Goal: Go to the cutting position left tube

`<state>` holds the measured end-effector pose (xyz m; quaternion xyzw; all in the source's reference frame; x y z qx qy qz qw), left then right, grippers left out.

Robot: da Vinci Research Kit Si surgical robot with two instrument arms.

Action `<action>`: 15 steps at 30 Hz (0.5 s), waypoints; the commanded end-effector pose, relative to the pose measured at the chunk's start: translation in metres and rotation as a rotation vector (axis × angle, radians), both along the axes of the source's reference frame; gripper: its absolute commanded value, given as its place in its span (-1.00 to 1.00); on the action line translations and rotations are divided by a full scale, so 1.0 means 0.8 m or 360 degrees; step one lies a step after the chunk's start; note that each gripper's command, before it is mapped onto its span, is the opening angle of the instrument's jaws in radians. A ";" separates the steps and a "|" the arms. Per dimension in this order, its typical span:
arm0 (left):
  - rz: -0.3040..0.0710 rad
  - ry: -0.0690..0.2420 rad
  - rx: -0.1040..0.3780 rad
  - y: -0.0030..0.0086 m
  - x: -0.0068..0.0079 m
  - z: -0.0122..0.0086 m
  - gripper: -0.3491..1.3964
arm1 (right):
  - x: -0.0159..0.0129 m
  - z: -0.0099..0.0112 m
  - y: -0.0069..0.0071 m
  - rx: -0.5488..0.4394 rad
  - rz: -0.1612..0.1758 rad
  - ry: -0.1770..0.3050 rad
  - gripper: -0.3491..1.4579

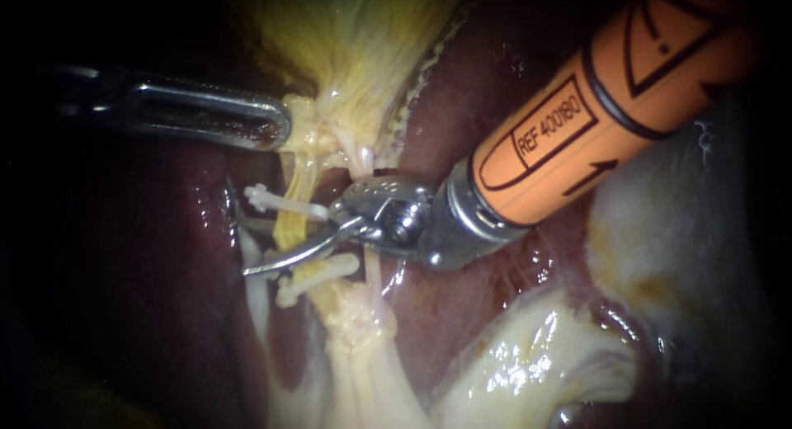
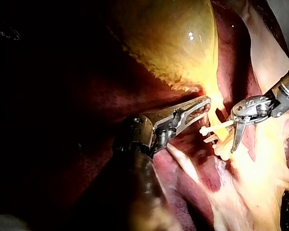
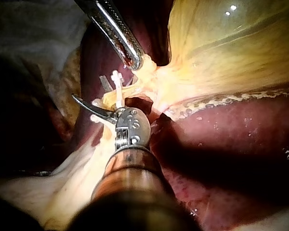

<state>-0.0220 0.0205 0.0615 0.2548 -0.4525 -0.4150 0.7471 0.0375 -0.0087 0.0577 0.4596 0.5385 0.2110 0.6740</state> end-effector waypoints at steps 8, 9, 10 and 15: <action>0.0000 0.0001 0.0000 0.0000 0.0000 0.0000 -1.00 | -0.0004 -0.0008 0.0007 0.0035 0.0014 0.0025 0.67; 0.0000 0.0001 0.0000 0.0000 0.0000 0.0000 -1.00 | -0.0004 -0.0008 0.0007 0.0035 0.0014 0.0025 0.67; 0.0000 0.0001 0.0000 0.0000 0.0000 0.0000 -1.00 | -0.0004 -0.0008 0.0007 0.0035 0.0013 0.0025 0.67; 0.0000 0.0001 0.0000 0.0000 0.0000 0.0000 -1.00 | -0.0004 -0.0007 0.0006 0.0043 0.0011 0.0023 0.67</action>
